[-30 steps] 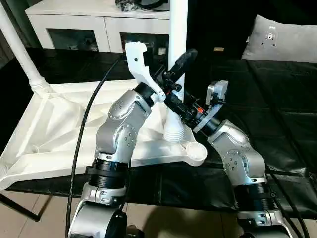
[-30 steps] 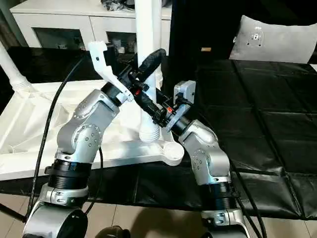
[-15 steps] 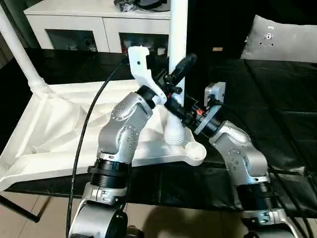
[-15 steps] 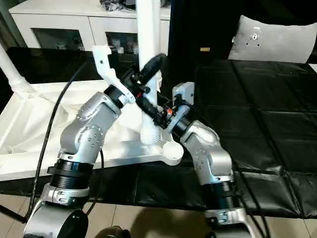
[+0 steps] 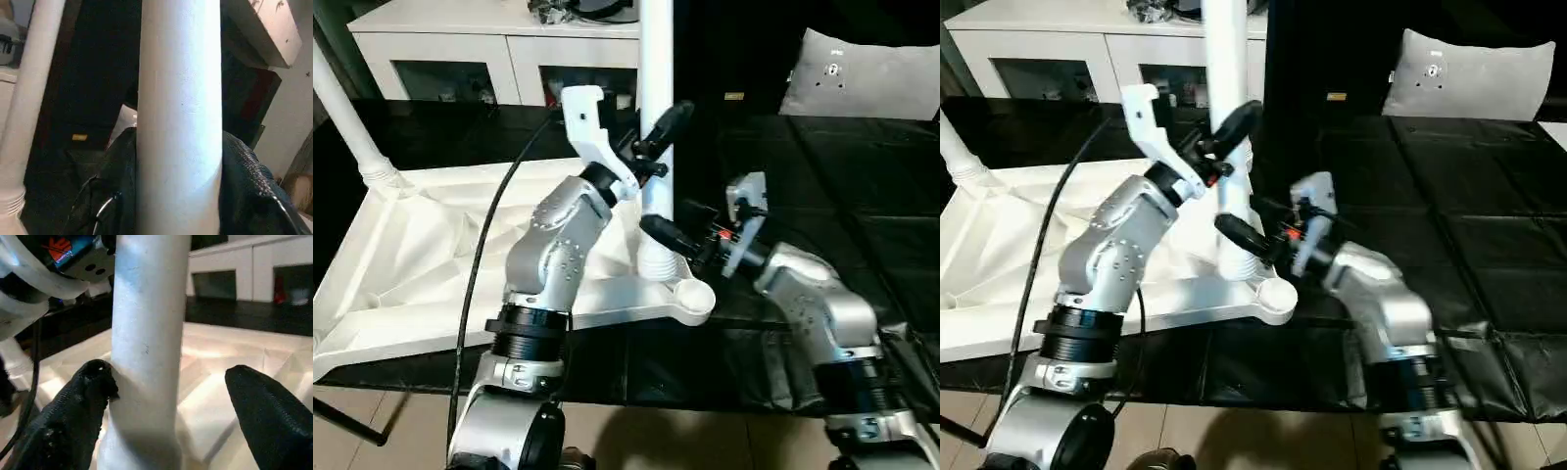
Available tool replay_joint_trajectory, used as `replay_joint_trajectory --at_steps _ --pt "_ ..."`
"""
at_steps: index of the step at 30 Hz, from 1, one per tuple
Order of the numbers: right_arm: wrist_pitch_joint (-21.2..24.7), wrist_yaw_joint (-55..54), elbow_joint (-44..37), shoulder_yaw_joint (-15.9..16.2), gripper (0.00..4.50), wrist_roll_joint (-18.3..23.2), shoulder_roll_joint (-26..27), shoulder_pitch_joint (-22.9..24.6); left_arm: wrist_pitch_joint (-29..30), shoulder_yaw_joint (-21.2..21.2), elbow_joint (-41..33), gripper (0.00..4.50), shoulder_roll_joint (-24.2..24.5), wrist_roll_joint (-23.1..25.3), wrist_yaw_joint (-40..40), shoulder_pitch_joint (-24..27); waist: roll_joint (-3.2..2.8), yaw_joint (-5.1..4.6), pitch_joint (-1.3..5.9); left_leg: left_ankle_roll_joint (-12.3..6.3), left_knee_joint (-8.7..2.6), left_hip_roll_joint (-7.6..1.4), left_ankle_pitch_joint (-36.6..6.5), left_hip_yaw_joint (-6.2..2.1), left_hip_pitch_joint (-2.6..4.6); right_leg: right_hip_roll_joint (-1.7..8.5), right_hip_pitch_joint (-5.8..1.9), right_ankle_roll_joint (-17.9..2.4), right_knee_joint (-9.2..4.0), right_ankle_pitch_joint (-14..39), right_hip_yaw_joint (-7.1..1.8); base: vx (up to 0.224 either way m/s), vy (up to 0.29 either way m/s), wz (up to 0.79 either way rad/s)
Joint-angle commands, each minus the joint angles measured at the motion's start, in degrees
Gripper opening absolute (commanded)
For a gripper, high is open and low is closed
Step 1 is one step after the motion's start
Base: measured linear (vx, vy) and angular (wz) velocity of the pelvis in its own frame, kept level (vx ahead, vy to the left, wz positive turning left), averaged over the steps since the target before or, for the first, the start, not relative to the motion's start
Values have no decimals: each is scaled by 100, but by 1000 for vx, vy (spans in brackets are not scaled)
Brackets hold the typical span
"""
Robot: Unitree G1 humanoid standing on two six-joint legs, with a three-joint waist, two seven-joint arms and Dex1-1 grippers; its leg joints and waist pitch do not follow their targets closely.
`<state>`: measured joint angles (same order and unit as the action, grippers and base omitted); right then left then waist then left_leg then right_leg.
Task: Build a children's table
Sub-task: Insert table leg to table base
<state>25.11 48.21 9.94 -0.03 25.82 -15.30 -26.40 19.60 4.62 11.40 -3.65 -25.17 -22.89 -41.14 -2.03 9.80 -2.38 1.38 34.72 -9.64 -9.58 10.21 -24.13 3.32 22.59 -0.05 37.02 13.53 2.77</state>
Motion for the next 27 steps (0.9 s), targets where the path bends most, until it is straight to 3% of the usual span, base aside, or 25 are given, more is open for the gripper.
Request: replay_joint_trajectory --at_steps 1,7,9,13,19,27 --pt "147 51 -56 -176 428 65 -122 -29 94 -18 -103 177 38 -94 -44 -83 21 13 409 -286 -313 -380 -578 -192 202 536 -299 -1222 -392 -744 -243 0 0 0" --pt "677 811 -139 104 450 202 -658 -94 281 -39 -221 177 29 -268 -185 -28 74 42 401 -344 -296 -382 -553 -182 194 552 -313 -1284 -401 -551 -238 0 0 0" --pt "726 957 -121 215 450 195 -768 -119 334 -49 -262 177 43 -310 -244 -22 70 43 398 -362 -294 -382 -539 -183 189 559 -305 -1288 -406 -506 -240 0 0 0" --pt "729 1148 -11 324 450 161 -804 -201 350 -186 -450 177 112 -380 -521 34 119 47 394 -400 -294 -383 -518 -180 189 566 -300 -1294 -413 -347 -238 0 0 0" --pt "833 1295 133 383 450 234 -701 -351 376 -713 -915 177 285 -330 -1134 261 102 39 387 -431 -298 -398 -478 -167 195 553 -262 -1332 -408 -207 -240 0 0 0" --pt "888 1451 202 541 450 206 -645 -383 385 -1001 -1090 177 332 -237 -1301 370 101 50 388 -303 -314 -394 -583 -172 196 560 -273 -1242 -421 -110 -245 0 0 0"
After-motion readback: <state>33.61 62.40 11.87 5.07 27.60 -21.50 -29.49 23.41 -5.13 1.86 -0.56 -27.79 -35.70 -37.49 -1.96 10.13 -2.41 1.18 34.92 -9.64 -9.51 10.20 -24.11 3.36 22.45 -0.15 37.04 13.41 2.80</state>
